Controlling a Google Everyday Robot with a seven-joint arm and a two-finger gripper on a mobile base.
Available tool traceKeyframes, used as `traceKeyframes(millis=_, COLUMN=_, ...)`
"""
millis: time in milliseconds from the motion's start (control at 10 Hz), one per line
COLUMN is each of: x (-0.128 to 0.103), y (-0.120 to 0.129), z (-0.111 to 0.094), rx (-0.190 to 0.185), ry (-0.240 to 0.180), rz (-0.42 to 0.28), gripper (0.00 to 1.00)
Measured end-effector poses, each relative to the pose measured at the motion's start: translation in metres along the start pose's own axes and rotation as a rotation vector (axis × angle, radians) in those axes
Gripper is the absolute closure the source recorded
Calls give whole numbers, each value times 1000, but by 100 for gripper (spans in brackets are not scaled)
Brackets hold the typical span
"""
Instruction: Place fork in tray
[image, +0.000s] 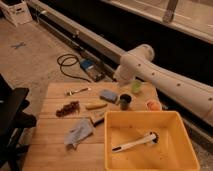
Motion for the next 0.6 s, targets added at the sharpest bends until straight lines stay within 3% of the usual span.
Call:
traceKeyframes(millis=400, x=-74, y=-49, z=49, rx=-10, ry=-94, rz=-67, gripper=35)
traceKeyframes(millis=600, x=-73, y=-51, z=50, rx=-8, ry=-93, rz=-67, gripper=35)
